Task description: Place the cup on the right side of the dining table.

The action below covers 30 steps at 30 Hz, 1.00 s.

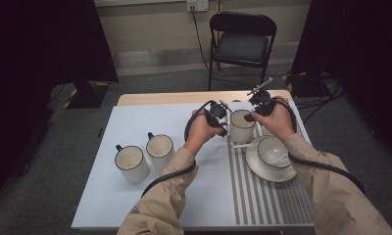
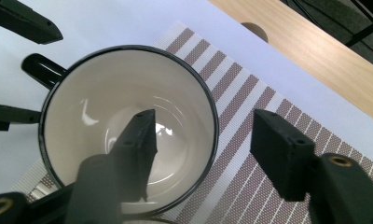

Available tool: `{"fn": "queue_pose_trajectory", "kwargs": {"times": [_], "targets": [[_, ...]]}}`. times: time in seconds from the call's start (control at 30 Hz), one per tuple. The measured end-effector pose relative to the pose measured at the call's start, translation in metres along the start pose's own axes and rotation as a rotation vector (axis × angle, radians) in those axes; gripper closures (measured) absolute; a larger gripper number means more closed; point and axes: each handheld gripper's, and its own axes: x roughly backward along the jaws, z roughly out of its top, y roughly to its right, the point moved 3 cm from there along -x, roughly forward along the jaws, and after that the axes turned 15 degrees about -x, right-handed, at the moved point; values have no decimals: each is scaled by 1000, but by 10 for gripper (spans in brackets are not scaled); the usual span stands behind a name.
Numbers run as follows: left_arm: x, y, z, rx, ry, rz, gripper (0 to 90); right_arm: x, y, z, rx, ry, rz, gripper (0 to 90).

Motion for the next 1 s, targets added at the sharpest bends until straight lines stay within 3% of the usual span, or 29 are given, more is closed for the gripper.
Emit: {"fn": "queue_pose_trajectory", "kwargs": {"times": [0.17,0.6,0.73,1.0], "targets": [[6,2,-2,-1,-1,-9,299,1,-3,-2,-23,-24,22,333],[15,7,-11,25,-8,-32,239,7,-10,-4,-28,-81,9,217],[18,8,-12,32,2,-31,218,10,-9,-5,-10,-62,-8,208],[24,10,-13,50,24,-38,187,16,-10,-7,-8,-48,10,167]]}}
